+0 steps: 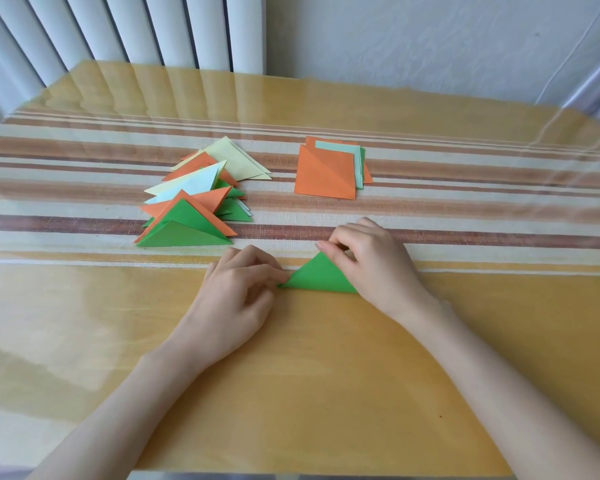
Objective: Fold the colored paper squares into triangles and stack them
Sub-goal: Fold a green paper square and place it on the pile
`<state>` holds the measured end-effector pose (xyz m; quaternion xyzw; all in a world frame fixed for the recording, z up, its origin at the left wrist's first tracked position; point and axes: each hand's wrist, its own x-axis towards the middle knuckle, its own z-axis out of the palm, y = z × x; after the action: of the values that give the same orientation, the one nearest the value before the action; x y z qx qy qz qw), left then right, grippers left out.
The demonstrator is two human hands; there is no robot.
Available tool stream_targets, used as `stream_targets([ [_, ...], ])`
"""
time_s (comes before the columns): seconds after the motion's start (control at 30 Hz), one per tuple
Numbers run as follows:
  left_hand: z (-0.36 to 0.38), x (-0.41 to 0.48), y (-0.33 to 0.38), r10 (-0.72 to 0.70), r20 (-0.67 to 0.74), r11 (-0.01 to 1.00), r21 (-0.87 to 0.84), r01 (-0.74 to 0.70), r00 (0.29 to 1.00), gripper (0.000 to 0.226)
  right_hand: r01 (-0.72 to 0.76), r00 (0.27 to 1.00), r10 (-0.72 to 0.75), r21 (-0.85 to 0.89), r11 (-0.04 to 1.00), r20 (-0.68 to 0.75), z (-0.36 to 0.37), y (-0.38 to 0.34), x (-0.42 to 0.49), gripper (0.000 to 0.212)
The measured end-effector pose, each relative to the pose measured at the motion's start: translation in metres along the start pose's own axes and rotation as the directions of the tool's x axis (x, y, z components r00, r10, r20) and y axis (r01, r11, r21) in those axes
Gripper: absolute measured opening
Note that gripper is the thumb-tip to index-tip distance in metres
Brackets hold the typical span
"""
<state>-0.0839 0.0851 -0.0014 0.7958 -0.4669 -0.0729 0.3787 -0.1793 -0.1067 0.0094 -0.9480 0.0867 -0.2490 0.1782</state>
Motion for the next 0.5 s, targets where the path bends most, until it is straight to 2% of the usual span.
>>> stream_targets([
  [0.2, 0.000, -0.001, 0.000, 0.010, -0.028, 0.998, 0.067, -0.008, 1.000, 0.031, -0.024, 0.998, 0.011, -0.193, 0.981, -0.070, 0.015, 0.004, 0.000, 0.030],
  [0.3, -0.001, -0.005, 0.005, 0.119, -0.032, 0.973, 0.203, -0.110, 0.992, 0.029, 0.009, 0.996, -0.034, -0.300, 0.954, -0.078, 0.018, 0.001, -0.001, 0.029],
  [0.4, 0.003, -0.011, 0.012, 0.261, 0.073, 0.902, 0.336, -0.270, 0.963, 0.036, 0.020, 0.995, -0.062, -0.432, 0.902, -0.083, 0.019, -0.002, -0.003, 0.031],
  [0.5, 0.010, -0.014, 0.013, 0.282, 0.154, 0.866, 0.384, -0.320, 0.947, 0.038, -0.001, 0.996, -0.040, -0.477, 0.879, -0.077, 0.020, -0.004, -0.005, 0.031],
])
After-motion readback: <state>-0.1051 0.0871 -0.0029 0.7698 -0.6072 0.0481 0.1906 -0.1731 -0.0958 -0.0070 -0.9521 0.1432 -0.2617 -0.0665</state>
